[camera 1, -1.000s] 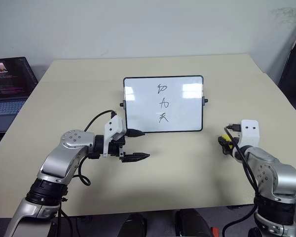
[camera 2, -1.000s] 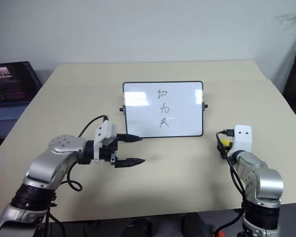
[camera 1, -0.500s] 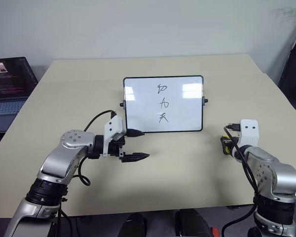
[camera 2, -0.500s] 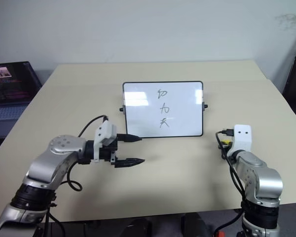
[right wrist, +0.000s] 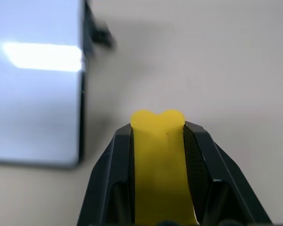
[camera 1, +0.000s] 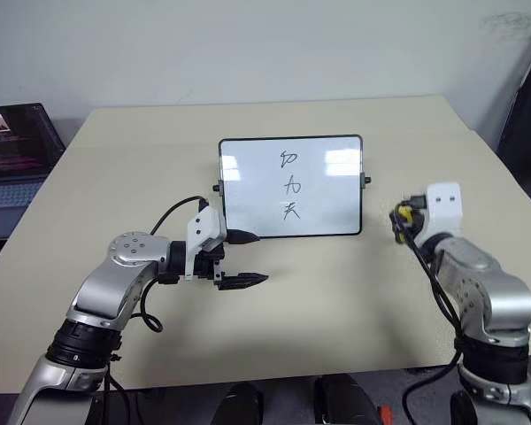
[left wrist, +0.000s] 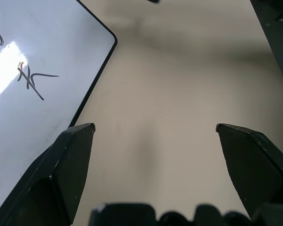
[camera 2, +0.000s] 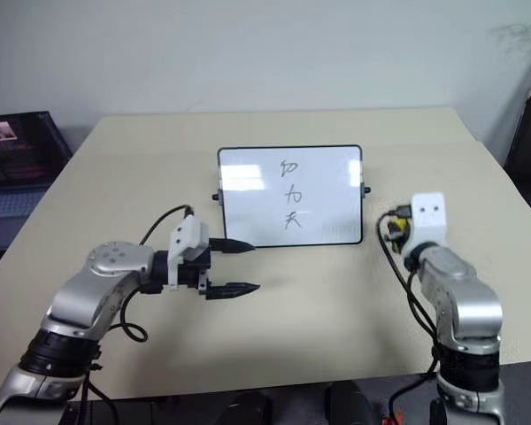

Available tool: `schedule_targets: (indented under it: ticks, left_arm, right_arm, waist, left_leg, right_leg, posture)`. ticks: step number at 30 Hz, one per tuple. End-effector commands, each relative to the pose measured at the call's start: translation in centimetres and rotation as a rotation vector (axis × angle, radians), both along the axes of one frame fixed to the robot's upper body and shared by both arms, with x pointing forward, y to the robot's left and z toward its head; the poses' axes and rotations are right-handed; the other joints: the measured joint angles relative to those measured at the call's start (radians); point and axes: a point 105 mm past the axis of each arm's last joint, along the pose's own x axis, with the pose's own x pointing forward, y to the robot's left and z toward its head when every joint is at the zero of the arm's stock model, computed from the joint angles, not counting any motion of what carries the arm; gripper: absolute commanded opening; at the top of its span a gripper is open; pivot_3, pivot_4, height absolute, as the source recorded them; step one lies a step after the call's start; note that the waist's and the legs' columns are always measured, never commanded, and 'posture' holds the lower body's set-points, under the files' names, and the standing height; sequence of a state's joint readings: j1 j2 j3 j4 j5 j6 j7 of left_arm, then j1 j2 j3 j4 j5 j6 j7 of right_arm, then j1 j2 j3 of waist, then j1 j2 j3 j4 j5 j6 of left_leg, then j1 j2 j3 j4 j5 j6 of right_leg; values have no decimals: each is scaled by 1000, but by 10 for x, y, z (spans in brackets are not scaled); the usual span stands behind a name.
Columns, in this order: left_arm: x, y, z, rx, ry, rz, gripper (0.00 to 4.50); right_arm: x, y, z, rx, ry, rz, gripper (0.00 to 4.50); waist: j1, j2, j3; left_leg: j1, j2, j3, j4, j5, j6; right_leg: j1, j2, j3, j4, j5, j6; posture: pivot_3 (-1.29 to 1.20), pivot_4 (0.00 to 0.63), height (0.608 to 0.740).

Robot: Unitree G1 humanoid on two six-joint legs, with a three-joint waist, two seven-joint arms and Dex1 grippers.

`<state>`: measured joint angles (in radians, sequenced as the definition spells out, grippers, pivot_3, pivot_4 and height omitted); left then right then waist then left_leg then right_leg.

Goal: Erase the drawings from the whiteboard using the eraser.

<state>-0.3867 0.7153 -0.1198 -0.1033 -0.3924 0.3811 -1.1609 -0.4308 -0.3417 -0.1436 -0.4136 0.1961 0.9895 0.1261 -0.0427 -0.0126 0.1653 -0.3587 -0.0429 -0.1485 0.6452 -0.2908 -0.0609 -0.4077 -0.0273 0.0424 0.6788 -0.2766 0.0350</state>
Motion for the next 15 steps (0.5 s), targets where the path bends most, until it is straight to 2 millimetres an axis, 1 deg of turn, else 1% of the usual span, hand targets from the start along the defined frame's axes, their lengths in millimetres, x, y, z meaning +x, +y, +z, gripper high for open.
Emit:
schedule_targets:
  ticks: [1,2,4,7,9,11,15]
  left_arm:
    - [12,3,13,-17,-75,50,4500]
    - [19,4,14,-19,-97,93,4500]
    - [31,5,17,-27,-131,159,4500]
    - [46,8,15,-19,-172,270,4500]
    - [51,8,15,-37,-192,321,4500]
    - [56,6,11,-53,-193,376,4500]
    - [57,3,9,-84,-197,435,4500]
  right_arm:
    - [9,19,31,-48,-145,87,1066]
    - [14,28,40,-62,-188,121,1066]
    - [21,41,52,-74,-239,163,1066]
    - [30,57,60,-76,-280,211,1066]
    - [34,65,64,-76,-300,233,1066]
    - [39,77,67,-68,-321,265,1066]
    - [49,97,76,-65,-359,320,1066]
  waist:
    - [0,0,0]
    - [0,0,0]
    - [0,0,0]
    - [-1,0,0]
    - [0,0,0]
    - [0,0,0]
    - [-6,0,0]
  left_leg:
    - [0,0,0,0,0,0]
    - [0,0,0,0,0,0]
    - [0,0,0,0,0,0]
    - [0,0,0,0,0,0]
    - [-1,0,-1,0,0,0]
    - [-3,0,0,0,0,0]
    - [-5,0,0,0,1,-2]
  right_leg:
    - [0,0,0,0,0,0]
    - [0,0,0,0,0,0]
    - [0,0,0,0,0,0]
    - [0,0,0,0,0,0]
    - [-1,0,0,0,0,0]
    - [-3,-1,0,-1,0,0]
    - [-5,-2,1,0,0,0]
  posture:
    - [0,150,740]
    - [0,150,740]
    - [0,150,740]
    - [0,150,740]
    - [0,150,740]
    - [0,150,740]
    - [0,150,740]
